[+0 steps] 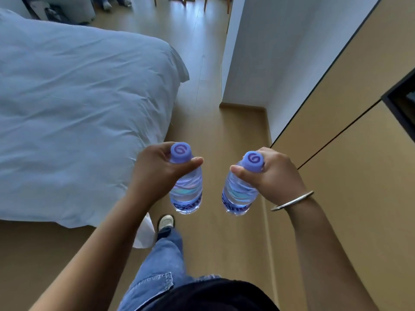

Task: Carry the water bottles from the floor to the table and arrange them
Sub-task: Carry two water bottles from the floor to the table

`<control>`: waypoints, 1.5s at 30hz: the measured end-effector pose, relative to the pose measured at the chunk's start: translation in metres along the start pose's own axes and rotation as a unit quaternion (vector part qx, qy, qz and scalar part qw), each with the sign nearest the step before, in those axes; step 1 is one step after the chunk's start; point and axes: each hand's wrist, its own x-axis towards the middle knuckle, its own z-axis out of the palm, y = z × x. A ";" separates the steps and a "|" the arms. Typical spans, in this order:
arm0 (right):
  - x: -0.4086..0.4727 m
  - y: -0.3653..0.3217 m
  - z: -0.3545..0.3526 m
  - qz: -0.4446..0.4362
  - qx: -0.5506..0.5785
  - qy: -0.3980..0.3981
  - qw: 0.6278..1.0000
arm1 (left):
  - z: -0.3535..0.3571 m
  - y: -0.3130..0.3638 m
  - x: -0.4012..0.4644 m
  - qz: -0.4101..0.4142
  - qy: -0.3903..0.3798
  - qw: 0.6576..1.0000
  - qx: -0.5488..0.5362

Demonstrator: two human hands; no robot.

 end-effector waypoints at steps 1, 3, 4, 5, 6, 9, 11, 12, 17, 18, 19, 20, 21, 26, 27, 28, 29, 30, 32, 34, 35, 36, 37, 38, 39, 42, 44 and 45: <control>0.017 -0.002 0.004 0.006 0.006 0.009 1.000 | -0.002 -0.005 0.018 0.002 -0.005 1.000 -0.002; 0.048 -0.008 0.012 0.012 0.011 0.019 1.000 | -0.007 -0.014 0.051 0.005 -0.017 1.000 -0.005; 0.068 -0.011 0.017 0.014 0.010 0.021 1.000 | -0.010 -0.019 0.071 0.006 -0.025 1.000 -0.005; 0.087 -0.015 0.022 0.014 0.008 0.023 1.000 | -0.015 -0.024 0.090 0.008 -0.032 0.999 -0.005; 0.107 -0.020 0.026 0.014 0.007 0.025 1.000 | -0.020 -0.029 0.111 0.008 -0.037 0.999 -0.005; 0.163 -0.034 0.039 0.022 0.013 0.031 0.999 | -0.035 -0.043 0.171 0.006 -0.036 0.999 0.000; 0.196 -0.042 0.046 0.026 0.015 0.044 0.999 | -0.044 -0.052 0.208 0.014 -0.029 0.999 0.012; 0.210 -0.045 0.050 0.026 0.020 0.051 0.998 | -0.048 -0.056 0.225 0.017 -0.027 0.999 0.016; 0.273 -0.051 0.066 0.032 0.049 0.057 0.997 | -0.051 -0.077 0.294 0.031 -0.030 0.999 0.023; 0.285 -0.050 0.068 0.033 0.048 0.056 0.997 | -0.050 -0.081 0.306 0.032 -0.031 0.999 0.022; 0.298 -0.048 0.070 0.034 0.047 0.054 0.997 | -0.047 -0.085 0.319 0.032 -0.033 0.999 0.021; 0.311 -0.045 0.071 0.036 0.045 0.052 0.997 | -0.045 -0.088 0.331 0.030 -0.037 0.999 0.021; 0.324 -0.042 0.072 0.038 0.046 0.048 0.997 | -0.041 -0.091 0.344 0.028 -0.042 0.998 0.022; 0.400 -0.018 0.067 0.038 0.051 0.014 0.998 | -0.014 -0.100 0.415 0.025 -0.064 0.997 0.028; 0.418 -0.013 0.064 0.033 0.050 0.009 0.998 | -0.006 -0.100 0.431 0.024 -0.063 0.997 0.028; 0.437 -0.007 0.061 0.027 0.046 0.005 0.999 | 0.001 -0.101 0.448 0.025 -0.060 0.997 0.029; 0.456 -0.002 0.057 0.018 0.040 0.002 0.999 | 0.010 -0.101 0.466 0.027 -0.057 0.998 0.030; 0.476 0.003 0.052 0.007 0.034 -0.002 0.999 | 0.019 -0.101 0.485 0.030 -0.052 0.998 0.032; 0.514 0.013 0.039 -0.008 0.034 -0.004 0.999 | 0.036 -0.098 0.522 0.032 -0.044 0.998 0.035; 0.554 0.024 0.024 -0.014 0.043 0.006 0.999 | 0.053 -0.094 0.561 0.034 -0.035 0.998 0.034; 0.573 0.030 0.017 -0.017 0.045 0.009 0.999 | 0.061 -0.093 0.579 0.036 -0.030 0.998 0.031; 0.593 0.035 0.010 -0.022 0.041 0.010 0.999 | 0.068 -0.092 0.596 0.039 -0.023 0.999 0.026; 0.609 0.038 0.006 -0.032 0.031 0.008 0.999 | 0.074 -0.089 0.609 0.042 -0.016 0.999 0.022; 0.628 0.042 0.002 -0.042 0.016 0.003 0.999 | 0.080 -0.087 0.624 0.045 -0.009 0.999 0.017; 0.647 0.046 0.000 -0.051 -0.002 -0.004 0.999 | 0.086 -0.085 0.640 0.045 -0.004 0.999 0.012; 0.690 0.057 -0.003 -0.058 -0.024 -0.014 0.998 | 0.099 -0.081 0.678 0.037 0.001 0.999 -0.001; 0.715 0.065 -0.003 -0.047 -0.006 -0.011 0.999 | 0.105 -0.083 0.704 0.034 0.007 0.999 0.003; 0.728 0.068 -0.003 -0.042 -0.002 -0.012 0.999 | 0.108 -0.085 0.717 0.029 0.008 1.000 0.006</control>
